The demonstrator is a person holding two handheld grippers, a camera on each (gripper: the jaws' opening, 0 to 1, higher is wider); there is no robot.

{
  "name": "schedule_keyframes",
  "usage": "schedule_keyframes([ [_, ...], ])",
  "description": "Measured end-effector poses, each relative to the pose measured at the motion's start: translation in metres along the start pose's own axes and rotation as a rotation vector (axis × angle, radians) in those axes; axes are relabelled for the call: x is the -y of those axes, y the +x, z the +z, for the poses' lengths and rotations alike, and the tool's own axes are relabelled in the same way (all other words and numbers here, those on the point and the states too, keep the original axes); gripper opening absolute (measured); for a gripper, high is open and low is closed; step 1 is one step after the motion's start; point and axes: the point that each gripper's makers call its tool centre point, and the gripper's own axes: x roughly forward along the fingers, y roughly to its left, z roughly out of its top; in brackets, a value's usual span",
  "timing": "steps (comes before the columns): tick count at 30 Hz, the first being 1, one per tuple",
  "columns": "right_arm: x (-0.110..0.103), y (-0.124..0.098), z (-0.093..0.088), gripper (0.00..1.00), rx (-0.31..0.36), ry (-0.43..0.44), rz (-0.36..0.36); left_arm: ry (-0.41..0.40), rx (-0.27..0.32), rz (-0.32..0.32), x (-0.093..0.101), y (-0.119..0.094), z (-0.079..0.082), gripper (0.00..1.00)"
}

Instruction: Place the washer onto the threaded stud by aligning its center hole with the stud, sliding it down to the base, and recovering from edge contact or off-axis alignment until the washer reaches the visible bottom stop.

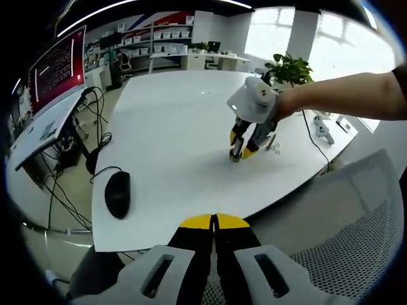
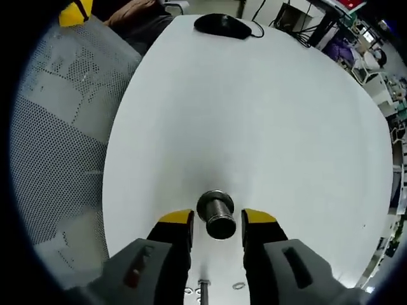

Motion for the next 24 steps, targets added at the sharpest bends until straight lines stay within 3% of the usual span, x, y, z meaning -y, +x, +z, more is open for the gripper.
schedule_keyframes([
  [6,0.003,-0.026,0.002,0.35,0.058,0.039,-0.057,0.004,0.008,-0.004,0.000,0.000,0.001,0.00],
  [10,0.001,-0.056,-0.003,0.34,0.102,0.058,-0.097,0.009,0.010,-0.009,0.002,0.001,0.002,0.00],
  [18,-0.005,-0.125,-0.009,0.35,0.315,0.301,-0.140,0.031,0.011,-0.030,0.006,0.000,0.002,0.00],
  [24,-0.019,-0.169,-0.016,0.38,0.398,0.360,-0.207,0.036,0.014,-0.043,0.008,0.000,0.002,0.00],
])
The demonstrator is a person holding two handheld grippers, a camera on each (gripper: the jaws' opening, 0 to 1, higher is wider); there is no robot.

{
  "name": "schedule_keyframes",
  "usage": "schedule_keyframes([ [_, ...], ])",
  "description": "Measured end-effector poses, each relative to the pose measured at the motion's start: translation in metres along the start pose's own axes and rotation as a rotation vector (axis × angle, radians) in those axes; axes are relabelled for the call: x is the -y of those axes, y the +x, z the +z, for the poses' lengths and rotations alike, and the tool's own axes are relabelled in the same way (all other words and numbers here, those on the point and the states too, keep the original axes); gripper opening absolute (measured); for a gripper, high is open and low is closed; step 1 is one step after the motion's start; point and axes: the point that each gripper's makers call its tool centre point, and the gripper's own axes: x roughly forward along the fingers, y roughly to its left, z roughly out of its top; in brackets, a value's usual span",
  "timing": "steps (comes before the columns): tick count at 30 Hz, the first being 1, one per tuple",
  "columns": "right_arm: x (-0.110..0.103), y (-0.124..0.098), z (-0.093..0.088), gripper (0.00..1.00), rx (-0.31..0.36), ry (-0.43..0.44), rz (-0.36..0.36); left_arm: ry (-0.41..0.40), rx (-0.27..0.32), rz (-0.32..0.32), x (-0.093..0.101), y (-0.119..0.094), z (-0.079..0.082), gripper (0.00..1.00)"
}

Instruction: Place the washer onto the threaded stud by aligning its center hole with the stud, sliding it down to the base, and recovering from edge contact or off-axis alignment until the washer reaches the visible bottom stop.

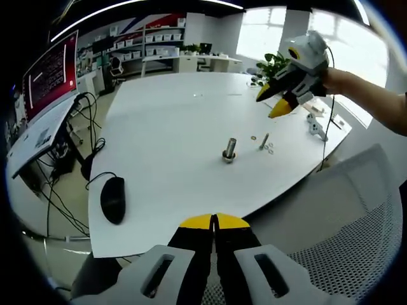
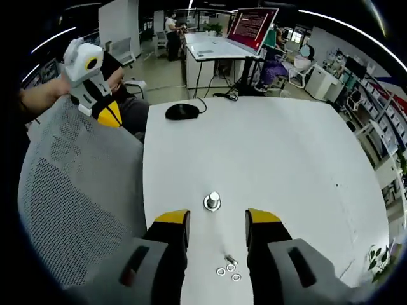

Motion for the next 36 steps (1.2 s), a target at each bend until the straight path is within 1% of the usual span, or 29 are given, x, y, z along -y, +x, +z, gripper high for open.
schedule_keyframes([
  [2,-0.002,-0.011,0.000,0.39,0.020,0.009,-0.022,-0.001,0.004,-0.008,0.001,0.000,0.000,0.00],
  [5,-0.006,-0.033,0.000,0.40,0.072,0.052,-0.065,-0.001,0.011,-0.011,0.002,0.000,0.002,0.00],
  [7,-0.010,-0.045,-0.004,0.40,0.095,0.080,-0.081,0.011,0.008,-0.010,0.002,0.000,0.002,0.00],
  [8,-0.010,-0.048,-0.005,0.40,0.099,0.088,-0.085,0.017,0.004,-0.011,0.002,0.001,0.002,0.00],
  [9,-0.012,-0.057,-0.009,0.40,0.122,0.123,-0.106,0.020,0.001,-0.013,0.003,0.001,0.002,0.00],
  [10,-0.012,-0.059,-0.010,0.40,0.130,0.135,-0.111,0.020,0.001,-0.015,0.003,0.001,0.002,0.00],
  [13,-0.019,-0.073,-0.017,0.40,0.184,0.222,-0.129,0.027,0.011,-0.020,0.004,0.001,0.003,0.00],
  [15,-0.023,-0.082,-0.024,0.40,0.213,0.271,-0.146,0.028,0.018,-0.024,0.004,0.000,0.004,0.00],
  [16,-0.029,-0.087,-0.028,0.40,0.226,0.294,-0.159,0.028,0.024,-0.027,0.005,0.000,0.005,0.00],
  [19,-0.035,-0.096,-0.039,0.40,0.234,0.316,-0.185,0.031,0.033,-0.036,0.006,0.000,0.006,0.00],
  [22,-0.045,-0.111,-0.054,0.39,0.246,0.356,-0.239,0.023,0.064,-0.038,0.006,-0.003,0.010,0.00],
  [25,-0.051,-0.120,-0.063,0.38,0.279,0.420,-0.279,0.018,0.077,-0.044,0.007,-0.003,0.012,0.00],
  [28,-0.058,-0.123,-0.073,0.38,0.294,0.471,-0.305,0.039,0.070,-0.044,0.008,-0.003,0.011,0.00],
  [29,-0.057,-0.123,-0.080,0.38,0.297,0.490,-0.319,0.039,0.067,-0.053,0.009,-0.003,0.011,0.00],
  [30,-0.056,-0.124,-0.084,0.38,0.303,0.494,-0.333,0.038,0.066,-0.058,0.010,-0.003,0.011,0.00],
  [33,-0.059,-0.126,-0.090,0.38,0.327,0.523,-0.367,0.043,0.066,-0.069,0.012,-0.003,0.011,0.00],
  [36,-0.062,-0.129,-0.095,0.38,0.383,0.579,-0.421,0.052,0.070,-0.079,0.014,-0.003,0.011,0.00],
])
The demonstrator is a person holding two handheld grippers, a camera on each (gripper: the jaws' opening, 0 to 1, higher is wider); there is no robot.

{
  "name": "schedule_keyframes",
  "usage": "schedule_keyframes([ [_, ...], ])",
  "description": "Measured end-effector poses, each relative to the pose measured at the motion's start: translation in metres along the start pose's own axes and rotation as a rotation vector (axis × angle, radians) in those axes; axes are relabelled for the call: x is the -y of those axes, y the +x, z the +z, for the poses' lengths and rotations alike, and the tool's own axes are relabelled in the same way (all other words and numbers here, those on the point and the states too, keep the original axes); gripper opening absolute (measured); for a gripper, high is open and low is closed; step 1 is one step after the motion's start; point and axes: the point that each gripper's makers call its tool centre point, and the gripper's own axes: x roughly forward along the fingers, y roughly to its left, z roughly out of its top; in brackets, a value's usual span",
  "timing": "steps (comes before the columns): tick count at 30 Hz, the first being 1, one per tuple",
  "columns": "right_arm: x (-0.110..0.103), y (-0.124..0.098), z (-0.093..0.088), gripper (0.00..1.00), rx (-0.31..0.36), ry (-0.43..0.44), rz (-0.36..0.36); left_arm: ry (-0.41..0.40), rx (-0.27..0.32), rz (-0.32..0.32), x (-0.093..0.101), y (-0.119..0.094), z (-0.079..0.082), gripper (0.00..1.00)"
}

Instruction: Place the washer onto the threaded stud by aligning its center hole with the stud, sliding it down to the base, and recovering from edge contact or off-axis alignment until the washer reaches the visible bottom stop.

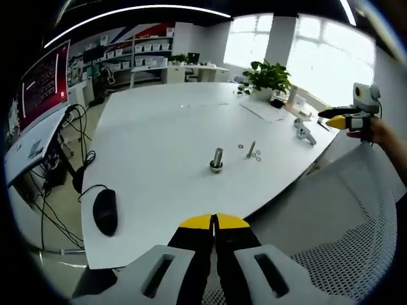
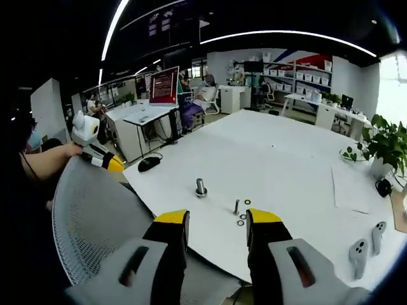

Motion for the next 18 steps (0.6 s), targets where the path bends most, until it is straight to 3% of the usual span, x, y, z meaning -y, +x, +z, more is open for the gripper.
schedule_keyframes([
  [7,-0.009,-0.004,-0.019,0.36,0.051,0.073,-0.037,0.016,0.029,-0.016,0.003,-0.001,0.004,0.00],
  [10,-0.006,-0.003,-0.011,0.33,0.131,0.154,-0.054,0.021,0.025,-0.023,0.004,-0.001,0.003,0.00],
  [13,-0.009,0.000,-0.010,0.33,0.140,0.193,-0.039,0.024,0.024,-0.027,0.005,-0.001,0.004,0.00],
  [16,-0.009,0.003,-0.013,0.33,0.145,0.179,-0.056,0.039,0.024,-0.023,0.004,-0.001,0.005,0.00],
  [18,-0.007,0.005,-0.018,0.33,0.137,0.186,-0.065,0.027,0.052,-0.028,0.005,-0.002,0.009,0.00],
])
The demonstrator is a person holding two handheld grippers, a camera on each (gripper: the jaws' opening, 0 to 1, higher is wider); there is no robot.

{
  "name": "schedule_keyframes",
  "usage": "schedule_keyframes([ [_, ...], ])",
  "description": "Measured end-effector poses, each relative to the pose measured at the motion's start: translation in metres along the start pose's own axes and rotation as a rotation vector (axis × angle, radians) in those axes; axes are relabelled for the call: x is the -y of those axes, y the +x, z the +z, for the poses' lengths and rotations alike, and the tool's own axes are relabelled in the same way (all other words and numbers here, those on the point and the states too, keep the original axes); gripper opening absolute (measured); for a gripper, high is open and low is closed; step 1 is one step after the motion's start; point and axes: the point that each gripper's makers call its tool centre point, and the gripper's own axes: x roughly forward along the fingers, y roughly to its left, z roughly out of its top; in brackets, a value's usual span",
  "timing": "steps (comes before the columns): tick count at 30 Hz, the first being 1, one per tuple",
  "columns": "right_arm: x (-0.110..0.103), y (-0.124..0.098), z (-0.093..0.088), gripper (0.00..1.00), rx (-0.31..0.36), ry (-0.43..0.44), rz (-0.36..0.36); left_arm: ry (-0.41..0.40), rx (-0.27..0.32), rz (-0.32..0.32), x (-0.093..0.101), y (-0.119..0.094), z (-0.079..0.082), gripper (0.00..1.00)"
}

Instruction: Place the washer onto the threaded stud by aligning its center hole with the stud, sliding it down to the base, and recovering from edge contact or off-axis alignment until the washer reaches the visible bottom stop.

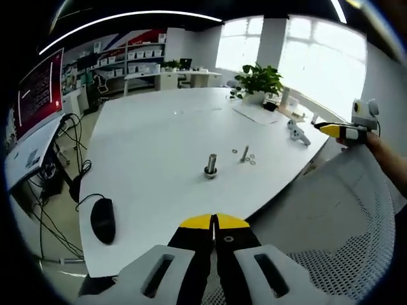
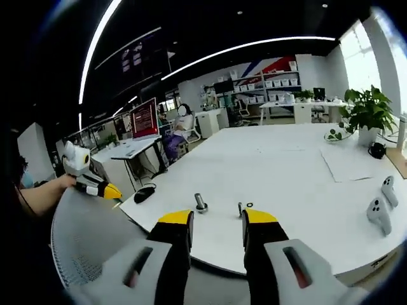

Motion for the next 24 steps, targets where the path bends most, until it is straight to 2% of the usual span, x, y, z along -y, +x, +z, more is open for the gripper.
schedule_keyframes([
  [2,0.001,0.000,0.000,0.33,-0.006,0.007,-0.002,0.008,0.008,0.008,-0.001,-0.001,0.001,0.00],
  [4,0.004,0.000,0.000,0.32,-0.013,-0.031,-0.025,0.000,0.027,0.012,-0.003,-0.002,0.004,0.00],
  [8,0.003,0.002,-0.002,0.32,-0.018,-0.032,-0.016,0.004,0.037,0.007,-0.002,-0.001,0.007,0.00],
  [11,0.004,0.004,-0.008,0.32,-0.047,-0.030,-0.012,0.006,0.043,0.003,0.000,-0.001,0.008,0.00],
  [24,0.001,0.004,-0.011,0.31,-0.072,0.000,0.031,0.004,0.082,0.006,-0.001,-0.002,0.015,0.00],
])
